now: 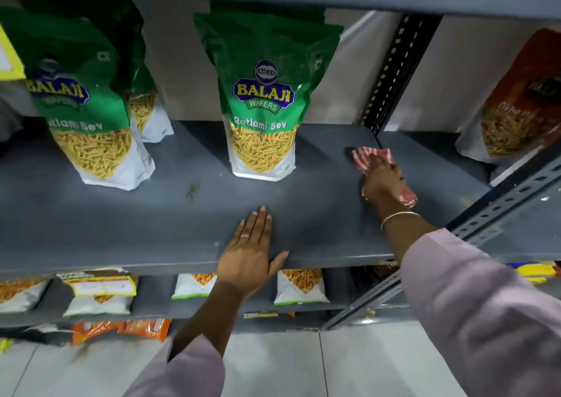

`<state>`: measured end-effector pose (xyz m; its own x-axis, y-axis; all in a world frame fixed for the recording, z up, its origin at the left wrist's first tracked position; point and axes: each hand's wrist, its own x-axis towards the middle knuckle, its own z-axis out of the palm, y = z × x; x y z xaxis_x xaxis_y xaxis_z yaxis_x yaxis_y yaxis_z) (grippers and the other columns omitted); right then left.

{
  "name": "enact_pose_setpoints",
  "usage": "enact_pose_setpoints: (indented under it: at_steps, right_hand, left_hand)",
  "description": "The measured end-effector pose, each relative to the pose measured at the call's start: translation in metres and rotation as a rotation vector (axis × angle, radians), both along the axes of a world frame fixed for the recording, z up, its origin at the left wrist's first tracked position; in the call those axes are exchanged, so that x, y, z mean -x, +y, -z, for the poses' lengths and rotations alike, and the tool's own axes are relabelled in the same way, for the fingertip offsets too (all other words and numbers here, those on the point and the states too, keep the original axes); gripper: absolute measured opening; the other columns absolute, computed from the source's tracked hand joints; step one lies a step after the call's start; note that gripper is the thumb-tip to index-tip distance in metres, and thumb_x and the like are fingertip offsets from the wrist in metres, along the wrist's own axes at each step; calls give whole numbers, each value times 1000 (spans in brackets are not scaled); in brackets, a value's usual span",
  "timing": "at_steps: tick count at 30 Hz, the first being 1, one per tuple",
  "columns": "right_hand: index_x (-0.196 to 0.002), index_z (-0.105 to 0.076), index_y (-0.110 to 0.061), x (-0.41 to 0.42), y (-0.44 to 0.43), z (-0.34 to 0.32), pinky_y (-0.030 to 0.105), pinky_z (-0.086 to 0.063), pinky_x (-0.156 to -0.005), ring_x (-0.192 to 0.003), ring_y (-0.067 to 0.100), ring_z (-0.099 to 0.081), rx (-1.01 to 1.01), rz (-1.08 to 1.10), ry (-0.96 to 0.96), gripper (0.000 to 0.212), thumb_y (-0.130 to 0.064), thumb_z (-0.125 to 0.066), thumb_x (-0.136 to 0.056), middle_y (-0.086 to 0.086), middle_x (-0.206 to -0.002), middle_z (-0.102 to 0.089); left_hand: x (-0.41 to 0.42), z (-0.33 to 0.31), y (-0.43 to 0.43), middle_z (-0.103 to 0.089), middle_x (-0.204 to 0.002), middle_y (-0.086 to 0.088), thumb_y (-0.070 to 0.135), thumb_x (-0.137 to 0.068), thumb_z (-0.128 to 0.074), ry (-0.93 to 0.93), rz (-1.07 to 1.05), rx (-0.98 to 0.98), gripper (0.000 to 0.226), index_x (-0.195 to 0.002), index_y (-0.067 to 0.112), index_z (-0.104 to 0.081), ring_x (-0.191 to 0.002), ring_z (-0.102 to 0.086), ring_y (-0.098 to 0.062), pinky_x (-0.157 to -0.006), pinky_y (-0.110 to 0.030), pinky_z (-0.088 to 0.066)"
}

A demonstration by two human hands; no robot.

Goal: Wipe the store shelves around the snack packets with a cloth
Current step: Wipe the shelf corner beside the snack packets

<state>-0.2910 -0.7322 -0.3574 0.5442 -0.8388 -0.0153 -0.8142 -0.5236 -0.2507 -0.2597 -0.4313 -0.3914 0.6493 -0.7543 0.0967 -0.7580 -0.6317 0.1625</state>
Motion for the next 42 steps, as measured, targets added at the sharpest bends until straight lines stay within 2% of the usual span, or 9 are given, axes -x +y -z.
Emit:
enact_pose_setpoints:
  at_steps: [8, 13, 17, 22, 30, 34, 38, 40, 42]
  right_hand:
    - [-141, -36, -18, 23, 10, -13, 51, -37, -106, -124, 43, -43, 57, 199, -155, 61, 1, -53, -86, 18, -140, -46]
    - [-141, -39, -15, 29, 46, 6, 51, -41, -99, -119, 44, -45, 205, -230, -107, 57, 6, -41, -88, 17, -143, -46]
    - [-139, -41, -15, 41, 20, 2, 52, -36, -105, -125, 44, -40, 135, 2, -69, 58, 4, -50, -85, 19, -142, -45]
    - [-138, -38, -10, 52, -7, -5, 48, -31, -111, -132, 41, -36, -94, 316, -175, 53, -4, -55, -88, 22, -143, -44]
    - [-127, -56, -35, 28, 51, 6, 35, -46, -91, -110, 26, -56, 150, -290, -298, 40, -15, -42, -95, 13, -134, -57]
    - [-145, -35, -22, 6, 89, 11, 46, -36, -107, -136, 32, -34, 226, -510, -88, 48, -20, -42, -97, 4, -154, -34]
    - [-151, -19, -19, 0, 55, 12, 51, -28, -113, -141, 38, -23, 136, -184, -46, 59, -14, -35, -95, 11, -160, -15]
    - [-151, -17, -21, -18, 46, 13, 50, -18, -117, -146, 37, -12, 80, -105, -16, 59, -13, -23, -93, 10, -161, -11]
    - [-151, -18, -27, -40, 51, 15, 50, -18, -119, -147, 34, -10, 99, -371, -14, 61, -20, -13, -90, 6, -161, -11]
  left_hand:
    - [2, 0, -1, -56, -129, -21, 51, -84, -31, -58, 9, 2, 73, -121, -5, -58, -116, -56, -33, -94, -50, -43]
    - [2, 0, 1, -53, -131, -22, 55, -95, -8, -43, 23, -1, 81, -124, -5, -56, -120, -52, -33, -106, -38, -27]
    - [1, 1, 1, -54, -131, -20, 54, -90, -20, -41, 10, -13, 76, -124, -3, -57, -120, -53, -31, -102, -43, -37]
    - [0, 0, 1, -55, -131, -20, 56, -93, 2, -34, 0, -19, 88, -124, -3, -55, -120, -53, -31, -100, -45, -34]
    - [3, 2, 1, -52, -132, -22, 52, -92, -21, -63, 17, 17, 73, -124, -5, -55, -121, -52, -33, -107, -39, -29]
    - [2, -1, 3, -54, -130, -22, 53, -96, -5, -2, 36, -33, 82, -123, -5, -56, -119, -54, -33, -109, -34, -16]
    - [-3, 4, 1, -55, -131, -20, 56, -94, -1, -3, 25, -15, 86, -123, -3, -56, -118, -54, -32, -108, -30, -7]
    - [-4, 6, 1, -54, -131, -20, 56, -94, 0, -20, 10, 3, 87, -124, -4, -55, -119, -54, -33, -108, -33, -10]
    - [0, 6, 2, -55, -130, -21, 55, -95, -6, -26, 11, 22, 82, -123, -4, -56, -118, -54, -33, -110, -37, -25]
